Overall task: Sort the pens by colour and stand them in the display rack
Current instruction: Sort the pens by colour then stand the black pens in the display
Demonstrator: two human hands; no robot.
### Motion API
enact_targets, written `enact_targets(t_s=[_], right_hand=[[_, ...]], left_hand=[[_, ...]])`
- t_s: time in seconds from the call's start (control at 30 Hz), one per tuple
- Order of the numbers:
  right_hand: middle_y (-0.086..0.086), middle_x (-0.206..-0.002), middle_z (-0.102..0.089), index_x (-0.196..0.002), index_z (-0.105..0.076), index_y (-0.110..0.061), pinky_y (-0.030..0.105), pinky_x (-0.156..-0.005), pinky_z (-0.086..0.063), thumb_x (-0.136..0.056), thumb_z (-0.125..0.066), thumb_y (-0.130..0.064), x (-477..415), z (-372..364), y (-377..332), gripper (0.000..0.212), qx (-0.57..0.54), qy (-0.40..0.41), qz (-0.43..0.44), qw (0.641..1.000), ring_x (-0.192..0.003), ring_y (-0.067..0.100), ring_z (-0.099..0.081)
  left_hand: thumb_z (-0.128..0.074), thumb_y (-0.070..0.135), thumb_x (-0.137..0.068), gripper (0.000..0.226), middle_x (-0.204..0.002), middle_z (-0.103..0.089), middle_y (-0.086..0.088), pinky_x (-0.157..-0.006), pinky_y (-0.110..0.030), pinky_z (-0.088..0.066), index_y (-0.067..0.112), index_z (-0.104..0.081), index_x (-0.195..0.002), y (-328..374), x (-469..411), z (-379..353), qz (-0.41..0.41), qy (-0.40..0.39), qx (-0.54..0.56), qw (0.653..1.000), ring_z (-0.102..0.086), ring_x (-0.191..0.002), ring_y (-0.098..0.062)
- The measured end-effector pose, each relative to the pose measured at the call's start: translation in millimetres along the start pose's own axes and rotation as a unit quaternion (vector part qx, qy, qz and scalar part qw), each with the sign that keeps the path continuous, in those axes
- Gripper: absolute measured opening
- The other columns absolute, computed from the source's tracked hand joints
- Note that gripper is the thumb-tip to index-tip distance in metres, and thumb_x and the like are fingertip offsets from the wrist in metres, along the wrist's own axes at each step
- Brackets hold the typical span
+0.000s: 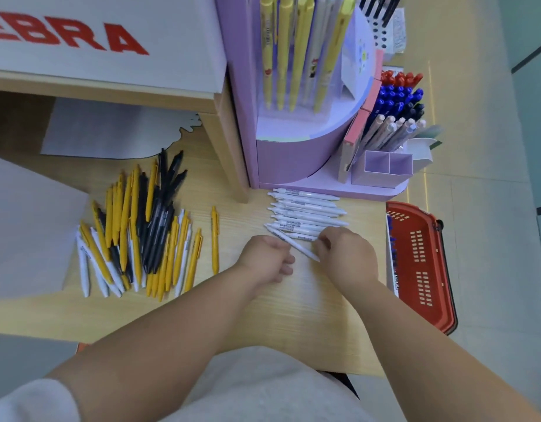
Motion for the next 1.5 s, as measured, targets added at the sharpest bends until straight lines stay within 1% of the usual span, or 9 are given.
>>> enact_targets(t_s=[0.07,0.17,0.33,0.47,0.63,0.9,1.03,1.33,1.5], right_hand=[[0.002,-0.079,-0.062,-0.08,-0.066,-0.017,0.033,-0.057,-0.044,-0.088,-0.063,-0.026,5.8,-1.3,-7.0,0.013,-0.045,0.031,0.01,0.998,-0.074,0.026,-0.059],[0.001,-0.086,-0.062,-0.088,-0.07,-0.017,0.035,-0.065,-0.05,-0.085,-0.068,-0.025,15.4,-6.5,-34.4,0.009,-0.106,0.043,0.063,0.991,-0.085,0.026,-0.059],[-0.002,-0.1,-0.061,-0.106,-0.07,-0.018,0.034,-0.075,-0.051,-0.089,-0.065,-0.029,26.4,-21.7,-114.5,0.021,-0.202,-0.061,0.149,0.966,-0.089,0.019,-0.062],[-0.002,-0.104,-0.063,-0.121,-0.066,-0.021,0.033,-0.084,-0.051,-0.093,-0.061,-0.029,27.5,-37.6,-175.7,0.03,-0.235,-0.16,0.158,0.946,-0.093,0.018,-0.062],[0.003,-0.113,-0.07,-0.131,-0.06,-0.021,0.034,-0.087,-0.052,-0.096,-0.056,-0.028,24.5,-59.5,-202.4,0.036,-0.201,-0.217,0.092,0.951,-0.104,0.023,-0.064],[0.002,-0.108,-0.07,-0.121,-0.063,-0.02,0.031,-0.075,-0.049,-0.092,-0.061,-0.04,22.2,-70.6,-230.8,0.035,-0.165,-0.16,-0.009,0.973,-0.103,0.024,-0.063],[0.0,-0.107,-0.07,-0.117,-0.063,-0.019,0.029,-0.07,-0.045,-0.089,-0.064,-0.048,18.2,-73.4,-246.7,0.04,-0.161,-0.141,-0.052,0.975,-0.099,0.021,-0.064],[-0.007,-0.093,-0.068,-0.109,-0.066,-0.024,0.028,-0.068,-0.049,-0.084,-0.068,-0.048,17.4,-77.5,-251.0,0.034,-0.171,-0.145,-0.089,0.971,-0.087,0.014,-0.062],[-0.006,-0.068,-0.063,-0.078,-0.063,-0.02,0.028,-0.054,-0.049,-0.076,-0.068,-0.044,11.8,-73.4,-261.4,0.024,-0.118,-0.157,-0.095,0.976,-0.063,0.011,-0.059]], left_hand=[[-0.058,0.006,-0.089,0.015,-0.09,-0.074,-0.009,-0.053,-0.022,-0.045,0.013,-0.068,-0.096,-6.8,3.9,16.6,-0.024,0.008,-0.007,1.0,-0.066,-0.065,-0.018],[-0.063,0.008,-0.084,0.016,-0.073,-0.07,0.002,-0.055,-0.022,-0.044,0.021,-0.071,-0.079,-23.7,12.5,60.9,-0.105,0.108,-0.041,0.988,-0.06,-0.058,-0.015],[-0.069,0.029,-0.086,0.011,-0.069,-0.055,0.007,-0.053,-0.025,-0.038,0.021,-0.062,-0.084,-56.0,39.5,145.1,-0.203,0.294,-0.277,0.892,-0.054,-0.06,-0.011],[-0.072,0.048,-0.08,0.031,-0.083,-0.058,0.003,-0.052,-0.027,-0.04,0.022,-0.059,-0.092,-69.9,41.5,172.6,-0.172,0.298,-0.413,0.843,-0.054,-0.066,-0.016],[-0.062,0.047,-0.086,0.033,-0.064,-0.05,0.004,-0.045,-0.027,-0.026,0.02,-0.047,-0.078,-59.2,28.6,177.4,-0.135,0.255,-0.483,0.827,-0.051,-0.06,-0.019],[-0.059,0.032,-0.084,0.025,-0.063,-0.057,-0.002,-0.047,-0.027,-0.033,0.012,-0.055,-0.069,-56.4,31.8,216.3,-0.147,0.255,-0.472,0.831,-0.056,-0.06,-0.023],[-0.062,0.029,-0.083,0.019,-0.065,-0.062,-0.001,-0.055,-0.031,-0.05,0.012,-0.065,-0.075,-61.3,33.7,236.2,-0.176,0.25,-0.434,0.847,-0.059,-0.063,-0.022],[-0.065,0.031,-0.085,0.02,-0.065,-0.064,0.003,-0.058,-0.034,-0.053,0.016,-0.065,-0.071,-66.1,34.5,254.7,-0.183,0.247,-0.375,0.875,-0.061,-0.064,-0.019],[-0.071,0.032,-0.086,0.022,-0.063,-0.062,0.003,-0.057,-0.032,-0.05,0.015,-0.064,-0.075,-72.5,38.7,259.2,-0.214,0.242,-0.359,0.875,-0.06,-0.063,-0.016]])
Point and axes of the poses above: each hand's wrist, its own x-axis away from the middle knuckle, its own z-axis out of the back of the hand, y = z × x, the point moved 2 cm from there along -x, towards the middle knuckle
